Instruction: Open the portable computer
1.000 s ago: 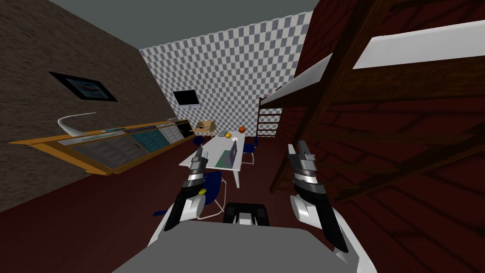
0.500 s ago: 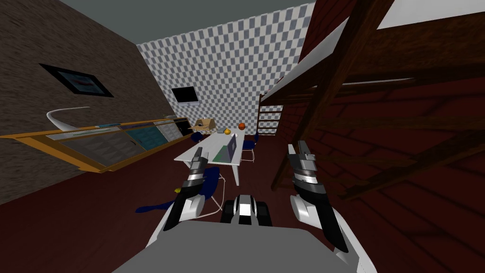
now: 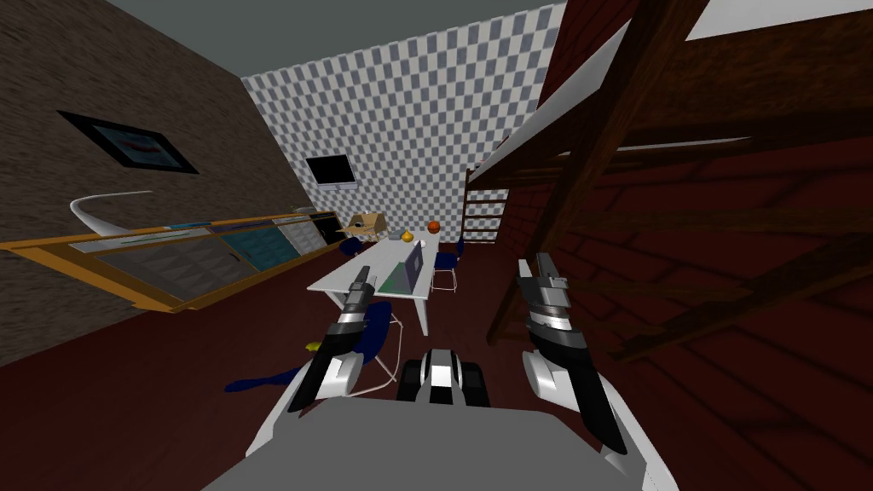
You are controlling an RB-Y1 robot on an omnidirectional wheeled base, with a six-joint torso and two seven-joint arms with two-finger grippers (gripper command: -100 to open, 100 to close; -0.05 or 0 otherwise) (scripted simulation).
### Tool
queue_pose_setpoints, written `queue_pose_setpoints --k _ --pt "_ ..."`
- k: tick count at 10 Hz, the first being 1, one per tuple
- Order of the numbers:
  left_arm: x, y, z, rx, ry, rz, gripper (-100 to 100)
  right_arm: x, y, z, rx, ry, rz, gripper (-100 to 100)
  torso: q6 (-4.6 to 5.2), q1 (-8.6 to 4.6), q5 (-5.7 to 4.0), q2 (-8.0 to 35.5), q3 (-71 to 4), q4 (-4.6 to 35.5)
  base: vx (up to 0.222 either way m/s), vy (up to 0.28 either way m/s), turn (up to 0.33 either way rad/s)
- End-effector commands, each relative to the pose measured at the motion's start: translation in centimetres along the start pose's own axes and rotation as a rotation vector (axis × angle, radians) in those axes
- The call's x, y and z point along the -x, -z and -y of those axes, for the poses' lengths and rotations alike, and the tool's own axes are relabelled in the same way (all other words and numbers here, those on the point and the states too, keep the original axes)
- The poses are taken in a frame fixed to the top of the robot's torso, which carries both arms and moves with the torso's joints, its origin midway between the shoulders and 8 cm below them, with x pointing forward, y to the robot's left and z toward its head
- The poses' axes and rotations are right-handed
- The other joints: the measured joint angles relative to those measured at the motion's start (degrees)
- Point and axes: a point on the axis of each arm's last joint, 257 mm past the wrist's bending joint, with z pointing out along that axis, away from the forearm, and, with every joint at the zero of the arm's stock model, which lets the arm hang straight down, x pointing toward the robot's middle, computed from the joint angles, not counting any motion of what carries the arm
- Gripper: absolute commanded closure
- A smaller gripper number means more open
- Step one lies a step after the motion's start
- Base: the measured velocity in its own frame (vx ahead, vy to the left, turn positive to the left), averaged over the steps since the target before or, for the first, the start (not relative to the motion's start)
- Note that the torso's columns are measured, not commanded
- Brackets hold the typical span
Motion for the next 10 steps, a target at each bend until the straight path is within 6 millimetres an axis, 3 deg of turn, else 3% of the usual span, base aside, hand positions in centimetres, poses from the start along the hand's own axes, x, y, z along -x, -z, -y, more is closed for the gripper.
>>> queue_pose_setpoints --k 1,10 --pt "0.1 0.0 -1.3 0.050 -0.031 -0.011 -100 0.0 0.0 0.0 0.000 0.000 0.000 0 0.00 0.05 0.02 0.1 0.0 0.0 0.044 -0.061 -0.009" --pt "0.5 0.7 -6.0 0.223 -0.130 -0.040 -100 0.0 0.0 0.0 0.000 0.000 0.000 0 0.00 0.04 0.01 0.0 0.0 0.0 0.048 -0.058 -0.009"
